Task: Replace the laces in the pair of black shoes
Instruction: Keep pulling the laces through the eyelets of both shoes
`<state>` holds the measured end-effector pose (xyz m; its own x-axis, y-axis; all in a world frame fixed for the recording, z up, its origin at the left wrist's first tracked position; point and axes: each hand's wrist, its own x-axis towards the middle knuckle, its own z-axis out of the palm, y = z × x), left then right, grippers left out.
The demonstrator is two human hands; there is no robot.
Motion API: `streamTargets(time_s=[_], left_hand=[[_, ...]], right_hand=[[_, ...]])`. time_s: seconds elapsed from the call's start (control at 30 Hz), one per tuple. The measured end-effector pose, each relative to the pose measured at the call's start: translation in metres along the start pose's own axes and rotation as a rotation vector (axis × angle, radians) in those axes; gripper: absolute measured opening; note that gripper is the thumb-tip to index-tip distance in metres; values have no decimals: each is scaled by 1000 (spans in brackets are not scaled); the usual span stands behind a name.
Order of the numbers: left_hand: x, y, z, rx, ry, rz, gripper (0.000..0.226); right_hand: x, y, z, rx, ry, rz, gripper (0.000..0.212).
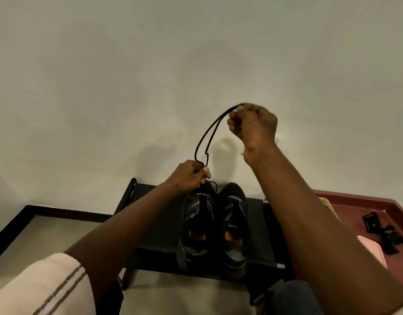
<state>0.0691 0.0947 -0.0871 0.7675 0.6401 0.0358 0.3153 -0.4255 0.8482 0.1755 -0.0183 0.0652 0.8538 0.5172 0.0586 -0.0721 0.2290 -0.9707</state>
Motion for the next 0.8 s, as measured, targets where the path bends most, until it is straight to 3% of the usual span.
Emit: streamTargets(time_s=[0.1, 0.17, 0.3, 0.4, 0.5, 0.57, 0.8], left_hand=[[13, -1, -6, 9, 1, -14, 30], [23, 0, -9, 56, -19, -26, 24], [33, 4, -11, 66, -10, -70, 38], [36, 3, -11, 54, -9, -72, 40], [36, 6, -11, 82, -5, -55, 41], [36, 11, -12, 95, 9, -46, 40], [26, 35, -27, 218, 26, -16, 34]], right_hand=[[-10, 73, -16, -407, 54, 108, 48], [-30, 126, -28, -713, -86, 185, 70], [-65, 203, -34, -999, -317, 235, 106], [-79, 229, -30, -1092, -347, 236, 125], [-82, 241, -28, -1129, -342, 210, 115], [-80, 243, -26, -1084, -330, 205, 112], [-83, 244, -27, -923, -264, 173, 133]])
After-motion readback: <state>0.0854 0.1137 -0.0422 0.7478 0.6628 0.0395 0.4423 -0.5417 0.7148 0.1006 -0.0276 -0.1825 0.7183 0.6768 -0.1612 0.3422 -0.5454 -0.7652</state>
